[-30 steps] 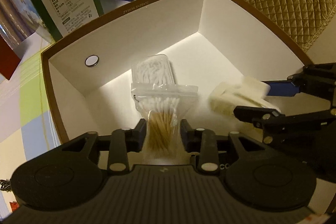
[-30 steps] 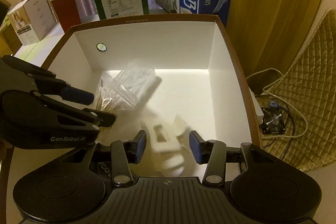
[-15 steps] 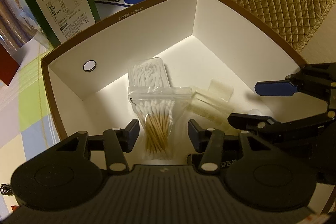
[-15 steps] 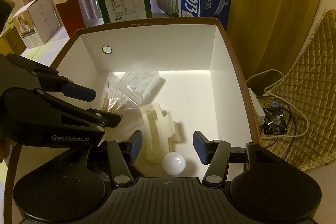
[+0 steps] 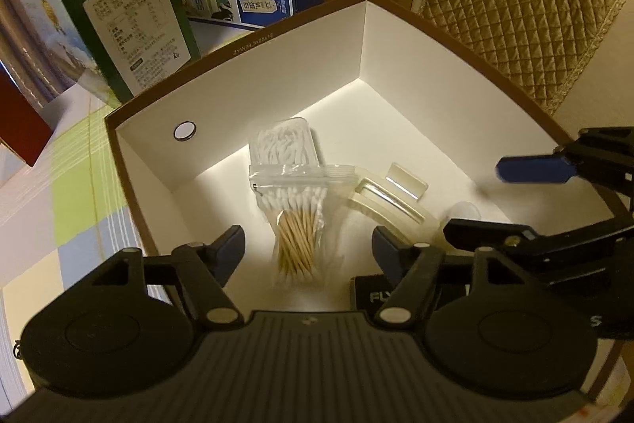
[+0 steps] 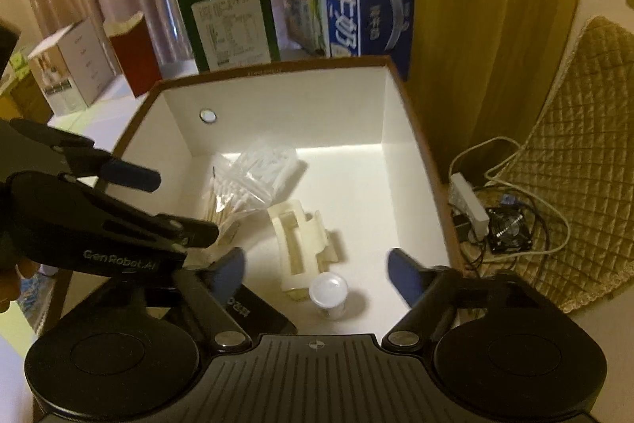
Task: Organize objects
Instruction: 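Withdraw both open tools from the cardboard box back over the sock and tube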
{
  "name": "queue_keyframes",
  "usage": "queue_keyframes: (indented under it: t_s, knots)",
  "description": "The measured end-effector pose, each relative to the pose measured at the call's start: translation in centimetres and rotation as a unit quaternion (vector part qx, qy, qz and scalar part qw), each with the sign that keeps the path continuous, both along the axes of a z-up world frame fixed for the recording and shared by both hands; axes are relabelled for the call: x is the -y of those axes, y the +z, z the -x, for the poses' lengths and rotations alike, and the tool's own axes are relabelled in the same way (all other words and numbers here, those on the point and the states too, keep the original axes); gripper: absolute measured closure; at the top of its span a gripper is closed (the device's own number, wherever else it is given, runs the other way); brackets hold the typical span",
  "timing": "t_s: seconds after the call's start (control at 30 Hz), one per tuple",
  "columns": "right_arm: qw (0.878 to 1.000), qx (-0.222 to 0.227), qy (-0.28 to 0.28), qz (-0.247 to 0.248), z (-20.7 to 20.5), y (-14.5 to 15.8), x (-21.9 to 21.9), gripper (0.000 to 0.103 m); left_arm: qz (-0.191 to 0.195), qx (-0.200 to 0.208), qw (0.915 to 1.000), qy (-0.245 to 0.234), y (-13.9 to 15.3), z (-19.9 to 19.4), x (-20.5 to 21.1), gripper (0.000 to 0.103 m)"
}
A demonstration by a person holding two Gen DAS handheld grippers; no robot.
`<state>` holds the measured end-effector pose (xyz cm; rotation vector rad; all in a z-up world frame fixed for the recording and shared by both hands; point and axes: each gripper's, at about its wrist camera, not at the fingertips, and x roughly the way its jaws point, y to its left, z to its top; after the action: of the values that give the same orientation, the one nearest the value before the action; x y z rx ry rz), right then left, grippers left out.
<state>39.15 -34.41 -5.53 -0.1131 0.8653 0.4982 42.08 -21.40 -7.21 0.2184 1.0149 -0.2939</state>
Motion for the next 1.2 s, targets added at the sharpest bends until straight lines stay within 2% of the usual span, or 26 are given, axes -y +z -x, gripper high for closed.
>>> queue_keyframes:
  t_s: [0.23,0.4,0.5,0.77,1.2]
  knots:
    - [0.999,0.018,-0.026,-0.032,2.8,1.9,1.2,0.004,0.019,0.023,0.9995,0.0,2.0,2.8,-0.6,0.018]
    - [0.997,0.026,-0.047,-0.059,5.0,3.3,2.2,0.002,0.029,0.042,0.9987,0.006,3.8,4.9,-1.5,0.012]
    - [0.996,0.028,-0.056,-0.068,6.5,3.9,2.5,0.002,0.029,0.055,0.998,0.009,4.9,6.3,-2.1,0.005]
    - [0.995,0.033,-0.064,-0.07,10.3,4.9,2.5,0.002,0.037,0.08,0.9957,0.028,7.0,10.7,-3.8,0.001]
    - [0.995,0.02,-0.063,-0.081,15.3,5.2,1.0,0.002,0.056,0.062,0.995,0.055,7.5,17.6,-7.2,0.001]
